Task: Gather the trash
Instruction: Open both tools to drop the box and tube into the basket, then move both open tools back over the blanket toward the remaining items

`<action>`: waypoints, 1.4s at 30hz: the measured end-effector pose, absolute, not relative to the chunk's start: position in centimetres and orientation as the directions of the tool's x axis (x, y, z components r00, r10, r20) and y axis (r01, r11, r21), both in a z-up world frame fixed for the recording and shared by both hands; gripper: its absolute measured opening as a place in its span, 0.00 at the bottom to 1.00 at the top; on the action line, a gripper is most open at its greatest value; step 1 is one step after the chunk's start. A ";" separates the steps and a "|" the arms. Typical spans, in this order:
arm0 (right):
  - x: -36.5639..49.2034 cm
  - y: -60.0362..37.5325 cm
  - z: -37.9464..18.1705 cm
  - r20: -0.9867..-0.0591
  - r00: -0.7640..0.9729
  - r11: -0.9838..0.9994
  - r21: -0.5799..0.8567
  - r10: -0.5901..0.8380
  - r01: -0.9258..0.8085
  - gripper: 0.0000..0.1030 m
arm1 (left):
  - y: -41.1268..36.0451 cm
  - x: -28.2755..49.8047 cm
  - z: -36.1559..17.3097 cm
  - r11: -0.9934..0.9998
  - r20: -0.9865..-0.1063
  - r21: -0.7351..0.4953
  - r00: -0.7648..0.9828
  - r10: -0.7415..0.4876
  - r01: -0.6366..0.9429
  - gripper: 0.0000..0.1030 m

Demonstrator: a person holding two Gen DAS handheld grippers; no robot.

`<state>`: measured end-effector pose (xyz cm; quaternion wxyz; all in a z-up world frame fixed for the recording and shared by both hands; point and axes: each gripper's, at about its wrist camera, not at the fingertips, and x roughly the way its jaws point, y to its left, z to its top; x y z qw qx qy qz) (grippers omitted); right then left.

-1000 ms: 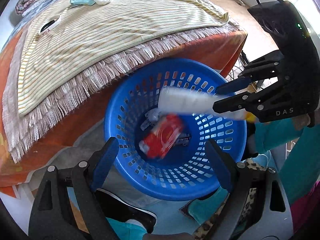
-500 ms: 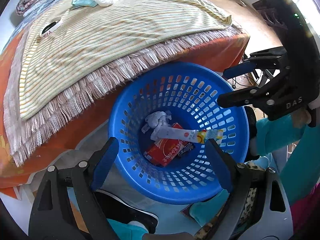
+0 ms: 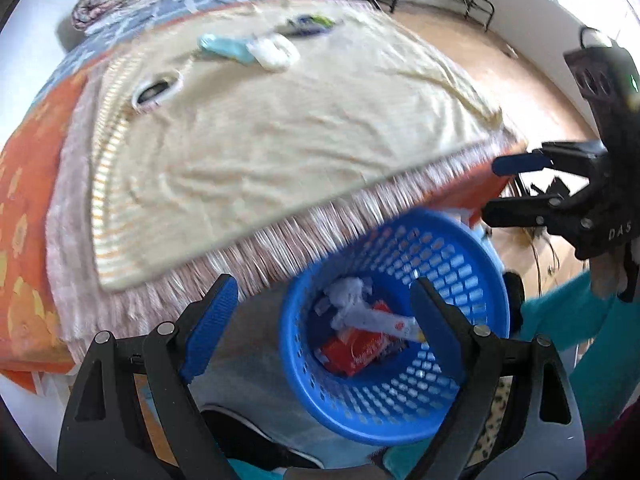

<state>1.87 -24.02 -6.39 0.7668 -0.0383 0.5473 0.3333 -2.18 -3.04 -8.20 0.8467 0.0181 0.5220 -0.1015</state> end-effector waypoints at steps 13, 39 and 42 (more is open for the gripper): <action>8.7 -25.7 -0.6 -0.786 0.355 0.826 0.324 0.506 -0.461 0.91 | -0.2 4.1 -4.9 0.987 -0.851 -0.157 0.501 -0.159 0.046 0.87; 26.3 -23.6 -0.6 -0.727 0.415 0.827 0.394 0.547 -0.400 0.91 | -0.8 17.2 -5.4 0.983 -0.831 -0.184 0.538 -0.142 -0.024 0.87; 28.1 -23.1 -1.3 -0.724 0.410 0.825 0.415 0.555 -0.385 0.91 | -0.7 18.4 -5.9 0.982 -0.834 -0.186 0.534 -0.139 -0.036 0.86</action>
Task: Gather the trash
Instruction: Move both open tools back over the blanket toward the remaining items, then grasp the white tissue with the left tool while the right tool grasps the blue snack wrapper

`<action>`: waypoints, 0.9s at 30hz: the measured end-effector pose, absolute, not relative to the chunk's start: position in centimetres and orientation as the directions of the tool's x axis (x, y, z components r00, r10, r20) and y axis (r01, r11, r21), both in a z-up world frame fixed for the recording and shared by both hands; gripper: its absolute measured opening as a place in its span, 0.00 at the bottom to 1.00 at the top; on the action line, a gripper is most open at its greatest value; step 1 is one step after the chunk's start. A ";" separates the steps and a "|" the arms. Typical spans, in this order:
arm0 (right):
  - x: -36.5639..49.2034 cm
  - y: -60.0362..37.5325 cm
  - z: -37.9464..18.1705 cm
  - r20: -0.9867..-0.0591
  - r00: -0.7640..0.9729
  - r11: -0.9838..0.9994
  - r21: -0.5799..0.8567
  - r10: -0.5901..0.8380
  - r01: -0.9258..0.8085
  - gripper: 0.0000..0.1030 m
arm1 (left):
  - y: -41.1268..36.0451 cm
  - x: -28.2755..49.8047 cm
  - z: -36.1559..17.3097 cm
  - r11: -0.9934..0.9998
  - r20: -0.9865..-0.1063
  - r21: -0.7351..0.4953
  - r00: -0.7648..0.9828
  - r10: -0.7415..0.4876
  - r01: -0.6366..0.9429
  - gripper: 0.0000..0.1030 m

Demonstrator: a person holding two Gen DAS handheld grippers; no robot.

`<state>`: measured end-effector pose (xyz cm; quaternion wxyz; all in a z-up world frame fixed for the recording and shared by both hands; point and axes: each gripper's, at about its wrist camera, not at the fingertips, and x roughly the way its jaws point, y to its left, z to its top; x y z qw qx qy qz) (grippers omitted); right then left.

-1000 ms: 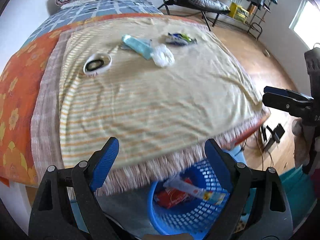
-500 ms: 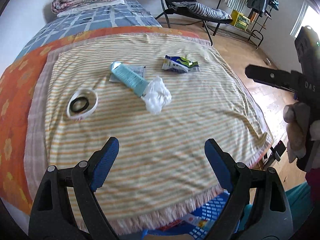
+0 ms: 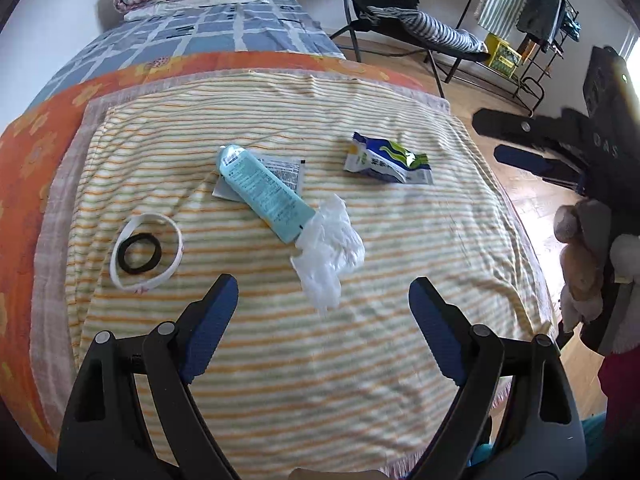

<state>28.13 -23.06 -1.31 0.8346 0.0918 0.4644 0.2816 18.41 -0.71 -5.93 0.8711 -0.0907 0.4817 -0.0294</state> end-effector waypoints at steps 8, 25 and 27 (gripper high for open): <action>32.0 -20.9 -3.9 -0.736 0.386 0.821 0.417 0.557 -0.390 0.91 | -0.6 21.2 -7.8 0.980 -0.847 -0.194 0.510 -0.148 -0.038 0.77; 36.0 -18.8 -10.2 -0.766 0.318 0.818 0.446 0.559 -0.363 0.85 | -1.1 22.1 -10.4 0.982 -0.887 -0.190 0.430 -0.169 -0.006 0.21; 35.7 -18.2 -10.2 -0.771 0.305 0.811 0.434 0.560 -0.393 0.83 | -0.7 21.9 -10.3 0.980 -0.885 -0.199 0.432 -0.172 -0.016 0.17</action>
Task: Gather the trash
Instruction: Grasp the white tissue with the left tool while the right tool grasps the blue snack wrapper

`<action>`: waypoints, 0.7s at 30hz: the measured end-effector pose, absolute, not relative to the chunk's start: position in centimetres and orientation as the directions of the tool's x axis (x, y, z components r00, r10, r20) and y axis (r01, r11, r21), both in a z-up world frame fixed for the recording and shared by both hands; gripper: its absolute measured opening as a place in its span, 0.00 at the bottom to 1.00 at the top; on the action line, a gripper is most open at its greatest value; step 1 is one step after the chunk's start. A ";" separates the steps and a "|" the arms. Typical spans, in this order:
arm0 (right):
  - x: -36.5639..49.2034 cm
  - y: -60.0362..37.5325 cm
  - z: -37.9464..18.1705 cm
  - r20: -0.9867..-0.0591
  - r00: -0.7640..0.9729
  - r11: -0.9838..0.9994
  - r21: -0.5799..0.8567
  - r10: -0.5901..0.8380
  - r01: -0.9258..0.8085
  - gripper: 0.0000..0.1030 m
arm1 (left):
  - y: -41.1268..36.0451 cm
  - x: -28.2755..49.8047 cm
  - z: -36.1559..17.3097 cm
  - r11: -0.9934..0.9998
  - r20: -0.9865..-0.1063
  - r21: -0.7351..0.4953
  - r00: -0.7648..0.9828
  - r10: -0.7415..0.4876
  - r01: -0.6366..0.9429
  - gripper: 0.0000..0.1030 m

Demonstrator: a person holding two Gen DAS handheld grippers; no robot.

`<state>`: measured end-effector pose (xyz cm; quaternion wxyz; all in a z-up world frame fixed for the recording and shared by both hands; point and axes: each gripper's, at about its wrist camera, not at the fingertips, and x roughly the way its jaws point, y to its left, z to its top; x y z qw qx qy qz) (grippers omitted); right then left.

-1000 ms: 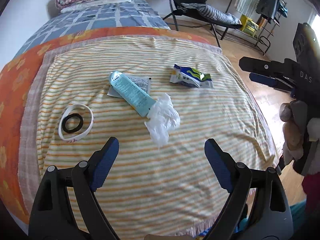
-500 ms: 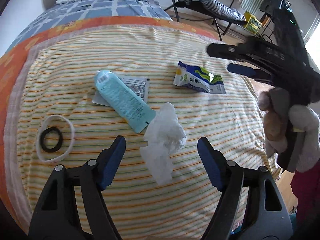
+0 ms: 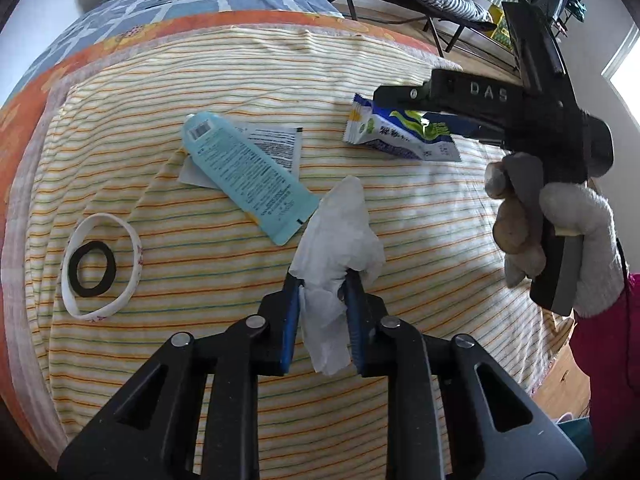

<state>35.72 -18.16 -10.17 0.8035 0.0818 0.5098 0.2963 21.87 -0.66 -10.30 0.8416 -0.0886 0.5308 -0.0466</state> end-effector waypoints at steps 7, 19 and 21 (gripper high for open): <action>34.0 -15.5 -10.1 -0.818 0.294 0.809 0.309 0.495 -0.500 0.82 | 0.1 21.1 -10.0 0.982 -0.887 -0.185 0.435 -0.154 -0.029 0.15; 32.2 -13.7 -9.9 -0.836 0.272 0.778 0.256 0.476 -0.574 0.85 | 1.8 19.7 -9.8 0.985 -0.893 -0.161 0.434 -0.120 -0.058 0.15; 31.6 -13.1 -10.0 -0.847 0.293 0.778 0.203 0.444 -0.595 0.81 | 2.0 19.6 -9.8 0.986 -0.894 -0.156 0.433 -0.115 -0.062 0.15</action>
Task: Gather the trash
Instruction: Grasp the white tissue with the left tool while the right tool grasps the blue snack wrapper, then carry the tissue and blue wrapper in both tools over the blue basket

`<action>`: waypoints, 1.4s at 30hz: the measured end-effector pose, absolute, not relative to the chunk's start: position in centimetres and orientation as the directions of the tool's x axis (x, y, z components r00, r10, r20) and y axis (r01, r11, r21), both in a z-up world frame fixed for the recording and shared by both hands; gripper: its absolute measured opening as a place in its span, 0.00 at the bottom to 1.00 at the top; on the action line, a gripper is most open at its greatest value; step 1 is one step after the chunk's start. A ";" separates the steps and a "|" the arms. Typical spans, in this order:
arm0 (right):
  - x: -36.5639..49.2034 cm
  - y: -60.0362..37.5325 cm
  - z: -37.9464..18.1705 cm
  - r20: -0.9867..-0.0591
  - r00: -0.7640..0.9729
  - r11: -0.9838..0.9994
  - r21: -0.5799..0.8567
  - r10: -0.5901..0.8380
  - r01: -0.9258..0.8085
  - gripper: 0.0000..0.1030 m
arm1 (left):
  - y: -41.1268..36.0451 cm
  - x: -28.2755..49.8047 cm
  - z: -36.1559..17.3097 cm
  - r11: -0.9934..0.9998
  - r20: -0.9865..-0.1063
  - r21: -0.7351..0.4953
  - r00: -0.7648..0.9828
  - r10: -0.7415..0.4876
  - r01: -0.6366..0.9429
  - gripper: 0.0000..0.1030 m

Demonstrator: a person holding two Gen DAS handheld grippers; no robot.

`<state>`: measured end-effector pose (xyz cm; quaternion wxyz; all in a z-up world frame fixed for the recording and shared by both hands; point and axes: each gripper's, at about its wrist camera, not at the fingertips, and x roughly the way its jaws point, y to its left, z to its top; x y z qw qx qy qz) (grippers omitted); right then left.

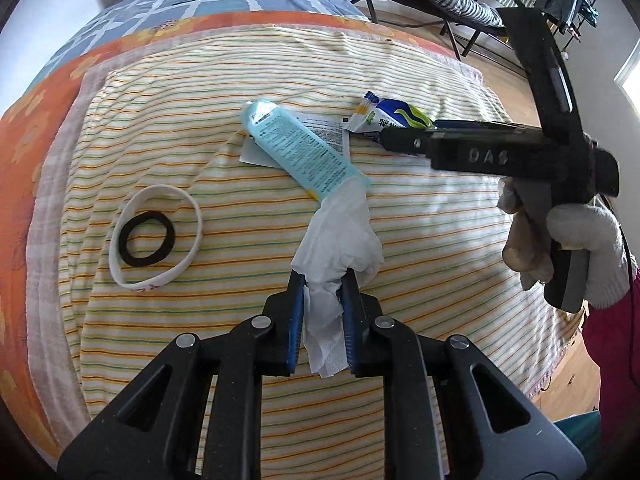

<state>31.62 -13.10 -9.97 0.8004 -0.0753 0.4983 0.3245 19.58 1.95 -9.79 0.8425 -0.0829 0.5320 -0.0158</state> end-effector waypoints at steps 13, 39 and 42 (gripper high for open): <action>30.1 -13.2 -9.2 -0.843 0.350 0.784 0.127 0.408 -0.608 0.67 | 2.4 18.7 -8.9 0.986 -0.886 -0.149 0.452 -0.103 -0.067 0.15; 14.4 -19.7 0.7 -0.799 0.372 0.757 0.151 0.472 -0.636 0.67 | 0.6 8.4 -3.2 0.992 -0.831 -0.123 0.545 -0.111 0.014 0.15; 12.0 -20.4 1.1 -0.797 0.363 0.750 0.161 0.482 -0.641 0.67 | -0.2 7.0 -3.2 0.994 -0.831 -0.105 0.546 -0.105 0.031 0.15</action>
